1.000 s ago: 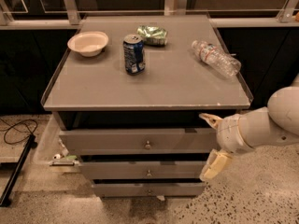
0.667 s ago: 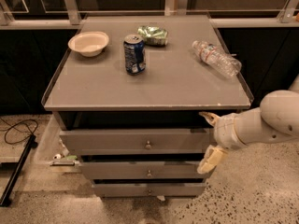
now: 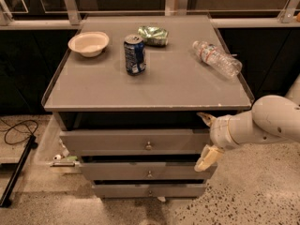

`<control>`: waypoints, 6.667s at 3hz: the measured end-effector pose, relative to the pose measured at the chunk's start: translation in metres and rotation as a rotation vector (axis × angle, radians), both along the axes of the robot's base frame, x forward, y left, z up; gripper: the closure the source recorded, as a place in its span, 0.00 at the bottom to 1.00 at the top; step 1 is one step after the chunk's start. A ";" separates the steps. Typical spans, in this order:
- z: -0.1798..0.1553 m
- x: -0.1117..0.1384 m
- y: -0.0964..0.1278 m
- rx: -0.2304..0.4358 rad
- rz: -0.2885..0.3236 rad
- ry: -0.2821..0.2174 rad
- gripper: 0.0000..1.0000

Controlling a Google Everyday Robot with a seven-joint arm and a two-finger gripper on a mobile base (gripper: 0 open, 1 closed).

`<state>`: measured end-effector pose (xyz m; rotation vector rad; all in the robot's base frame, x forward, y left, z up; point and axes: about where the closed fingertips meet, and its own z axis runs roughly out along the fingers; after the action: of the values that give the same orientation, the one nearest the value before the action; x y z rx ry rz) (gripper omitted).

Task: Open top drawer

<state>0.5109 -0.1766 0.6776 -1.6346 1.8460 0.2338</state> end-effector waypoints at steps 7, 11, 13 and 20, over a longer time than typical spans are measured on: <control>-0.036 0.011 -0.011 -0.003 -0.027 0.044 1.00; -0.039 -0.005 -0.011 0.012 -0.019 0.077 0.15; -0.049 -0.033 -0.015 0.041 0.001 0.124 0.18; -0.045 -0.067 -0.028 0.039 -0.005 0.137 0.57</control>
Offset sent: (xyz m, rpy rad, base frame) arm 0.0062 -0.0066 -0.0402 -0.0302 0.0381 -0.0224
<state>0.4439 -0.2042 0.6321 -1.6225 1.9336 0.3860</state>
